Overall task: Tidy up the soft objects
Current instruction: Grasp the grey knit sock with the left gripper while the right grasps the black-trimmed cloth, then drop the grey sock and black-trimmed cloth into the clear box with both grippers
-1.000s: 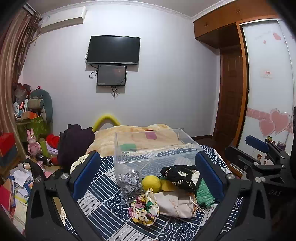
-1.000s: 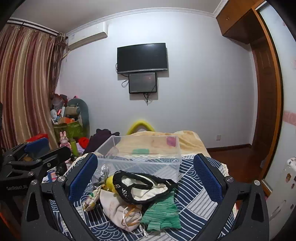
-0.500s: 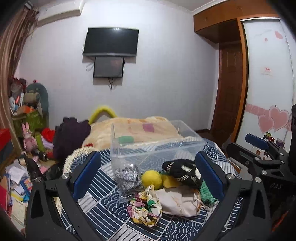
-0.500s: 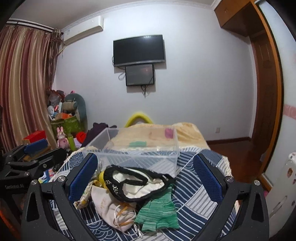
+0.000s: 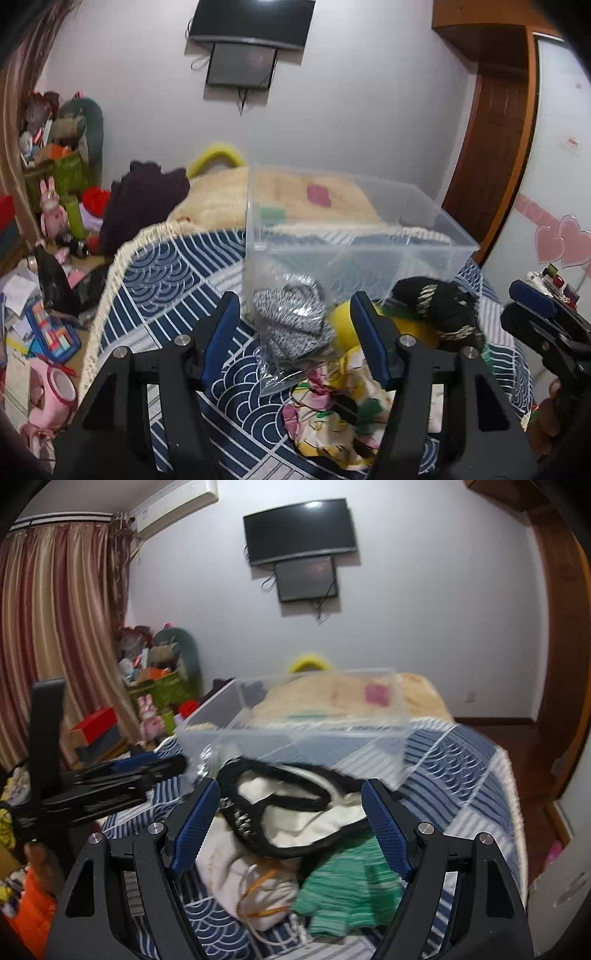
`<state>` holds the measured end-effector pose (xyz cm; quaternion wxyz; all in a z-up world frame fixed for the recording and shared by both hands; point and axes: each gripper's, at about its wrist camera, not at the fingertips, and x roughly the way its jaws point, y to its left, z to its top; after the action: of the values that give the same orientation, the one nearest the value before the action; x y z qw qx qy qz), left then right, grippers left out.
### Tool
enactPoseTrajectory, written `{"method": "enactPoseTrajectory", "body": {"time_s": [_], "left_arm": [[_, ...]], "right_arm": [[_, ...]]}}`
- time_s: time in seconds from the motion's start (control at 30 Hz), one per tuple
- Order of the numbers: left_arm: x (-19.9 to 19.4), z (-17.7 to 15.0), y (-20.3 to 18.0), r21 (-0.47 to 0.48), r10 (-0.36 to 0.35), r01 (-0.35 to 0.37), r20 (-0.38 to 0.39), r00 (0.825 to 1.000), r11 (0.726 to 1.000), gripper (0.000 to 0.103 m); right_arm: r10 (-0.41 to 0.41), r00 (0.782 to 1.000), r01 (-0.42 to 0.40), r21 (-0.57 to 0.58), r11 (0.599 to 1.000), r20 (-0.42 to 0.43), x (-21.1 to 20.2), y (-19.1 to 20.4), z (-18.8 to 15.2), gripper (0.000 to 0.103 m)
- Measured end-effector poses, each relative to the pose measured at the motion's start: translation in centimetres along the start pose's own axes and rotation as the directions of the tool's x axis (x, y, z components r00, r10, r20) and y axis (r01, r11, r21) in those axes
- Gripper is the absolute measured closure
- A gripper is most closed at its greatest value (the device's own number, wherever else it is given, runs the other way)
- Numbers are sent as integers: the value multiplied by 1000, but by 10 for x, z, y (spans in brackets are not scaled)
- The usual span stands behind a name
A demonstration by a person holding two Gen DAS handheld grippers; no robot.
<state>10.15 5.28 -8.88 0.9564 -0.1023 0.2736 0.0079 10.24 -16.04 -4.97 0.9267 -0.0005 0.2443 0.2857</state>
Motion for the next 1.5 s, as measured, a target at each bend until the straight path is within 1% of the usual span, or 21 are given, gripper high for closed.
{"method": "enactPoseTrajectory", "body": {"time_s": [0.1,0.17,0.23,0.27,0.33,0.37,0.4,0.43,0.47,0.5,0.53,0.6,0.63,0.67,0.73,0.9,1.0,1.2,1.33,1.5], "left_arm": [[15,-3,3,-5,-12,12,-40,999,1000,41],[24,-4,6,-13,-12,11,-57,998,1000,41],[32,-4,7,-25,-14,12,-74,997,1000,41],[36,-4,8,-31,-13,11,-84,996,999,41],[43,-6,12,-47,-18,12,-109,994,999,41],[48,-7,14,-61,-26,19,-125,992,998,41],[50,-8,16,-68,-34,25,-131,991,997,41],[51,-9,16,-73,-37,27,-135,990,997,41],[51,-10,16,-75,-39,29,-135,990,997,41],[51,-11,16,-74,-41,32,-133,990,997,44],[50,-12,16,-72,-46,37,-130,990,997,55],[48,-14,13,-57,-81,74,-128,988,996,65],[46,-15,11,-49,-85,80,-119,989,996,72],[43,-16,9,-43,-80,76,-113,990,996,73],[36,-16,5,-19,-67,65,-90,994,998,78],[6,-10,-7,39,-16,16,2,1000,999,79],[-11,-3,-9,48,-13,10,48,999,999,79],[-31,16,-12,73,-23,15,105,994,997,79],[-37,33,-10,85,-27,16,132,991,996,79],[-35,52,-5,77,-25,13,159,987,997,79]], "right_arm": [[5,999,-5,-5,1000,-38,13,2,-3,26],[24,997,-25,-10,1000,-70,21,4,-6,27],[34,995,-35,-11,999,-95,26,4,-9,35],[43,993,-44,-9,999,-109,28,4,-11,36],[58,991,-59,-3,998,-123,30,2,-12,44],[68,989,-69,-2,998,-130,31,1,-13,46],[77,988,-78,-2,997,-137,32,1,-14,52],[87,986,-88,-1,996,-143,32,0,-16,60],[103,983,-104,0,995,-149,32,1,-17,66],[110,982,-112,-2,994,-152,33,2,-17,73],[112,983,-114,-8,993,-148,33,4,-17,78],[99,987,-103,-26,994,-131,30,6,-16,82],[92,988,-96,-30,995,-121,29,6,-16,84],[86,990,-90,-29,996,-109,26,5,-16,85],[76,993,-78,-23,997,-91,25,1,-13,87],[53,998,-53,-1,999,-28,13,-9,-6,88],[32,999,-32,-6,999,14,0,-10,1,88],[-1,996,5,-43,999,87,-18,-4,20,89],[-9,992,17,-60,998,129,-22,-5,36,89],[-16,986,29,-77,997,168,-12,-6,55,89]]}}
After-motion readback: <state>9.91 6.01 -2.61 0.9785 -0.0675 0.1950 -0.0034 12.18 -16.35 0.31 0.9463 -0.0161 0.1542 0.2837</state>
